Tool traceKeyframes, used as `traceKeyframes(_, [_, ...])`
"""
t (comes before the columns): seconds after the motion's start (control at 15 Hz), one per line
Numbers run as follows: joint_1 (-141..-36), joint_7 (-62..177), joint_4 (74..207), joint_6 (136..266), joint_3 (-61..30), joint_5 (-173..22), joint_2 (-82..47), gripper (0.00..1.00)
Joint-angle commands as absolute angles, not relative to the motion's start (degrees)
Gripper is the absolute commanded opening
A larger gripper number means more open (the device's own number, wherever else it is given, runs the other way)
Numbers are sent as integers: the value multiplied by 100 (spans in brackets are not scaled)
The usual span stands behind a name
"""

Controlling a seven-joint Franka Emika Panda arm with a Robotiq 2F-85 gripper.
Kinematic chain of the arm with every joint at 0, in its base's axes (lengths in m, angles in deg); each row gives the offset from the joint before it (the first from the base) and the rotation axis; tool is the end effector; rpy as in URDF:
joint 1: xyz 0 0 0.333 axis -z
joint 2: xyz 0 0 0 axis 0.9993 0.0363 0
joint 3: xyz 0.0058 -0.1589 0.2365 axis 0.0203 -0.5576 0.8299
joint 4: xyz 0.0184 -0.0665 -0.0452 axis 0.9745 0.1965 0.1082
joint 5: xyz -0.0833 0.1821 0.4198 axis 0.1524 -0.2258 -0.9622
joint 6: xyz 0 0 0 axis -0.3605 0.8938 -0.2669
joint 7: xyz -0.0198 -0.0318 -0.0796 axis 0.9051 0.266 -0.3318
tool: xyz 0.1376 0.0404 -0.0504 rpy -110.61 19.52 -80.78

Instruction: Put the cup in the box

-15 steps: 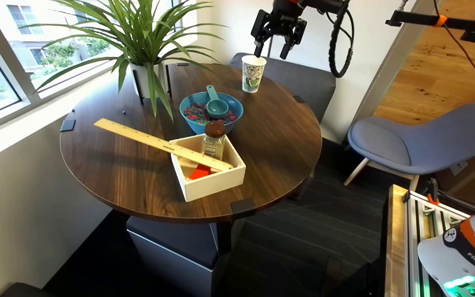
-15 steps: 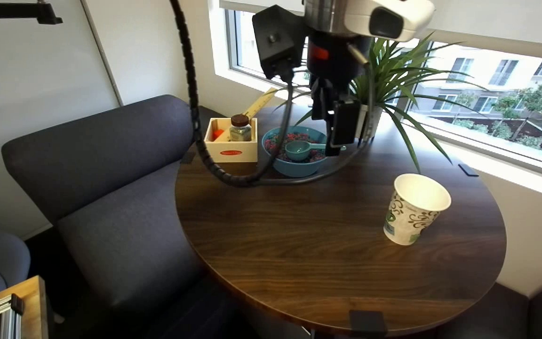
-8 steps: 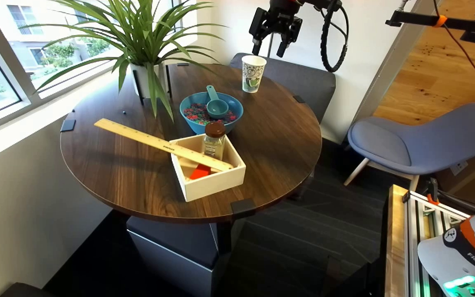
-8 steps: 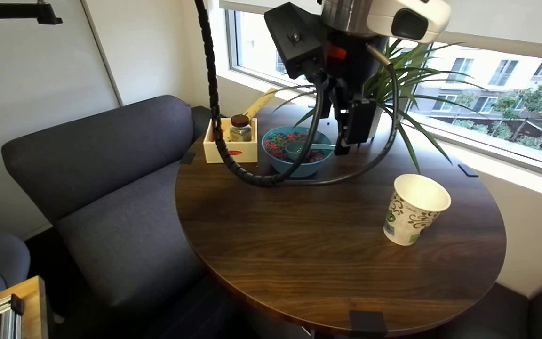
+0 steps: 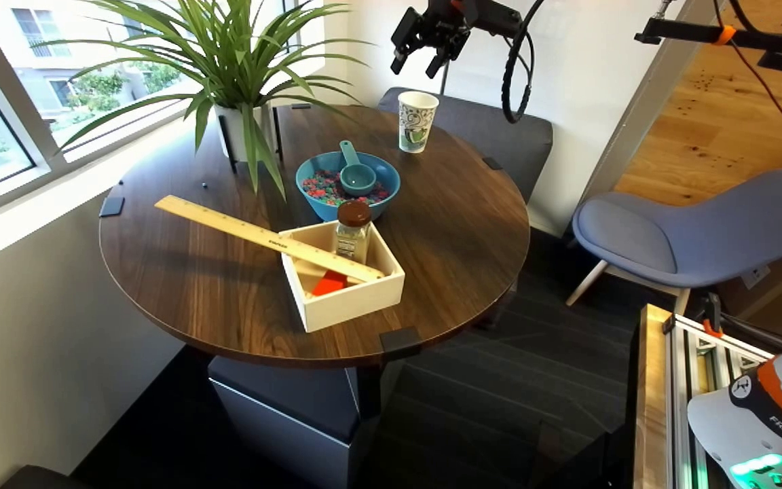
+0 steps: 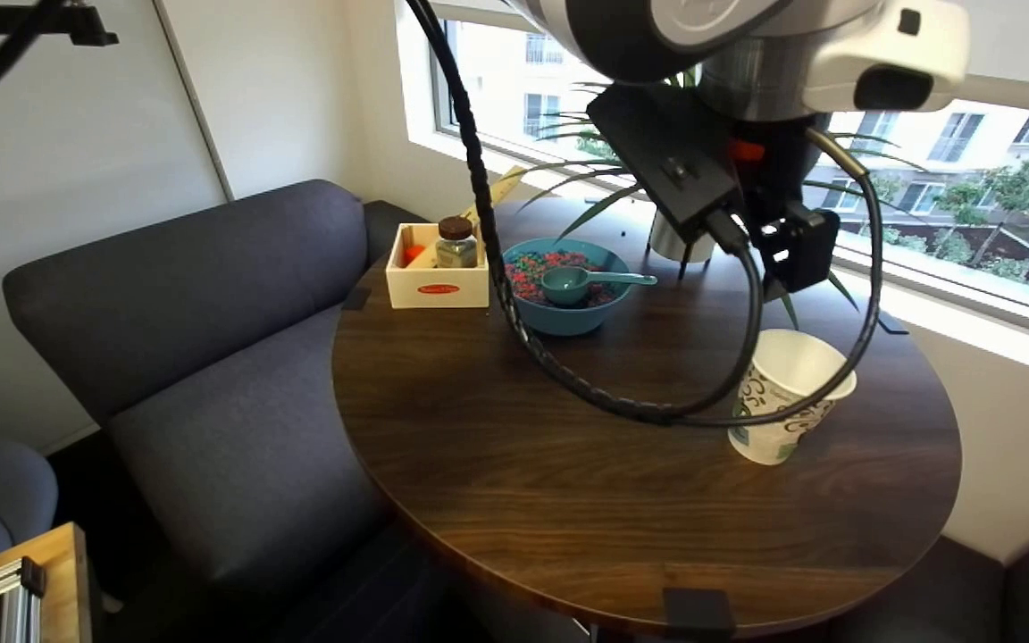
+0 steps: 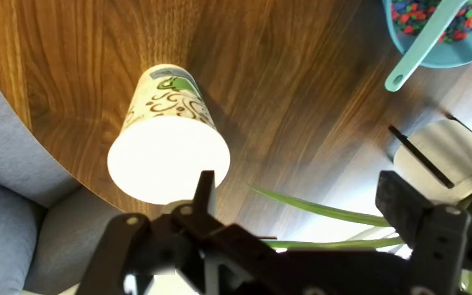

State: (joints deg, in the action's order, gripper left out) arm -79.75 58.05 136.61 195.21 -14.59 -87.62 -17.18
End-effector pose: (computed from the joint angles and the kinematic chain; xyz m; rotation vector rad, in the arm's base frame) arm 0.7526 -0.1396 0.4364 -2.9207 0.5368 -0.6211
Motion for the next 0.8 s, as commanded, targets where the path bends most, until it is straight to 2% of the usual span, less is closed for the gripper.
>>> traceKeyframes(0.0, [-7853, 5103, 13599, 19651, -1411, -8978, -1426, 100])
traceKeyframes(0.73, [-7778, 4016, 13863, 20860, -1255, -9013, -1020, 100])
